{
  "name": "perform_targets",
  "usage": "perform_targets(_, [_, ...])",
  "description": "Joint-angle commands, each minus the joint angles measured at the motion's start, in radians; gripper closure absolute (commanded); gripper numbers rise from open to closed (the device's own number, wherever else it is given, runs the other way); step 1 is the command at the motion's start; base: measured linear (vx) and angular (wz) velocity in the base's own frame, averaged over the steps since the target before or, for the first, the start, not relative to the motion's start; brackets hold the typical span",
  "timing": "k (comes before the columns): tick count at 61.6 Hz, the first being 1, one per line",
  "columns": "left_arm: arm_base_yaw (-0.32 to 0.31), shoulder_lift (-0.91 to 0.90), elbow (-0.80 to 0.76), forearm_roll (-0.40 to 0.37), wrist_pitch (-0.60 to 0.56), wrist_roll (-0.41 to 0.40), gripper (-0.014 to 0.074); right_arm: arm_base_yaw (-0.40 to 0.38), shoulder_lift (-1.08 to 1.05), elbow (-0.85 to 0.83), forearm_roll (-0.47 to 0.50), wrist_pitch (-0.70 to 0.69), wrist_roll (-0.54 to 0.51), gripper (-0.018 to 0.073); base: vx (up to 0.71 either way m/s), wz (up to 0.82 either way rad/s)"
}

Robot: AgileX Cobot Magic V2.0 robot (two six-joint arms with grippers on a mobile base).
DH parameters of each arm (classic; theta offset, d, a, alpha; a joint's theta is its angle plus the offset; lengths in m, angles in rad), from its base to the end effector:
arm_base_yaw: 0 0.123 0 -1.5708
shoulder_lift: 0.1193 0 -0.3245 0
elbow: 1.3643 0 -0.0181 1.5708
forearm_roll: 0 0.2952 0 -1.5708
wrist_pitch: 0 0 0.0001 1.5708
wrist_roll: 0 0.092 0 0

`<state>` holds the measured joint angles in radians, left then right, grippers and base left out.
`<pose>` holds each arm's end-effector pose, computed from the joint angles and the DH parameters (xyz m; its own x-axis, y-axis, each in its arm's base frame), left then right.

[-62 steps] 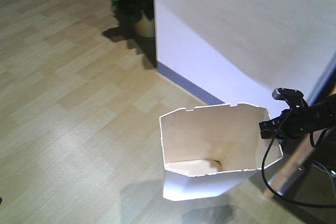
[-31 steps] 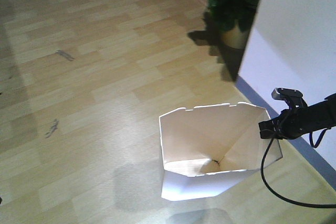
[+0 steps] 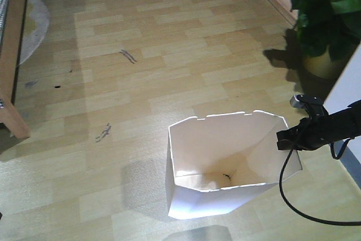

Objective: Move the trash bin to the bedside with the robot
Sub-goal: 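Drive backward and turn toward the bed, holding the bin in the right gripper, then drive forward to the bedside by the curtains carrying the bin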

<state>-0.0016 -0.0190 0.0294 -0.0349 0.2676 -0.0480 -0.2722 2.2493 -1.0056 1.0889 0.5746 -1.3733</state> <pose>0.0604 -0.0010 0.1787 -0.1897 -0.0813 -0.9785 -0.0048 0.9966 -0.0818 0.3755 -0.0587 0.0067 -0.9577 -0.0530 -0.2829 -0.1691 0.8989 0.4043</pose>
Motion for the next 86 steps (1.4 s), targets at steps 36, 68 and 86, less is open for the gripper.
perform_targets(36, [-0.006,-0.01,0.028,-0.009,-0.074,-0.008,0.0602,-0.003,-0.079,-0.017,0.086,0.159,0.012,0.0564,0.28,0.2])
perform_targets(68, [-0.006,-0.01,0.028,-0.009,-0.074,-0.008,0.0602,-0.003,-0.079,-0.017,0.086,0.16,0.012,0.0564,0.37,0.1])
perform_targets(86, [-0.006,-0.01,0.028,-0.009,-0.074,-0.008,0.0602,-0.003,-0.079,-0.017,0.086,0.159,0.012,0.0564,0.4,0.14])
